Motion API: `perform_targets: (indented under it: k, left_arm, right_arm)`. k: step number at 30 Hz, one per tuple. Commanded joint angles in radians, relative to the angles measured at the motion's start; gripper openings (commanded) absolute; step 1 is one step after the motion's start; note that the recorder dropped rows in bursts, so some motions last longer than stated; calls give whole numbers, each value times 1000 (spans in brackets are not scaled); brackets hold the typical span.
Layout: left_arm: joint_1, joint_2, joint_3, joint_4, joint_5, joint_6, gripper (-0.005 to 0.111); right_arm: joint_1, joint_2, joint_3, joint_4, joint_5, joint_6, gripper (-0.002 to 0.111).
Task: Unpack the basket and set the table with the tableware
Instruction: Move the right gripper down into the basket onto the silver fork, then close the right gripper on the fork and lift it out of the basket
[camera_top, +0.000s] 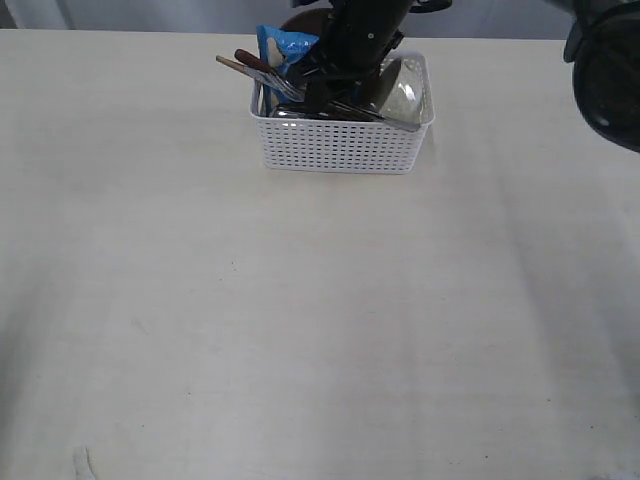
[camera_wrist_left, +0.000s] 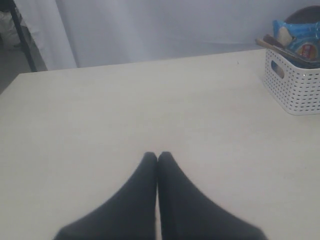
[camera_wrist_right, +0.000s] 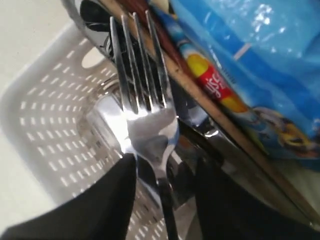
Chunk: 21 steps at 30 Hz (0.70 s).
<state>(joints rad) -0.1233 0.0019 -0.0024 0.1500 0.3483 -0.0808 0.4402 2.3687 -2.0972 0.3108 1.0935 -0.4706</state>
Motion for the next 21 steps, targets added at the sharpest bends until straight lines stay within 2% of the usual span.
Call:
perform_targets:
  k: [1, 4, 18, 21]
  left_arm:
    - [-5, -2, 2, 4, -1, -2, 0]
    - [-5, -2, 2, 4, -1, -2, 0]
    - [-5, -2, 2, -4, -1, -2, 0]
    - [-5, -2, 2, -4, -1, -2, 0]
  right_arm:
    - [-8, -1, -6, -7, -14, 0, 31]
    - [-8, -1, -6, -7, 9, -16, 0]
    - [-8, -150, -6, 1, 110, -23, 0]
    - [4, -184, -6, 54, 128, -5, 0]
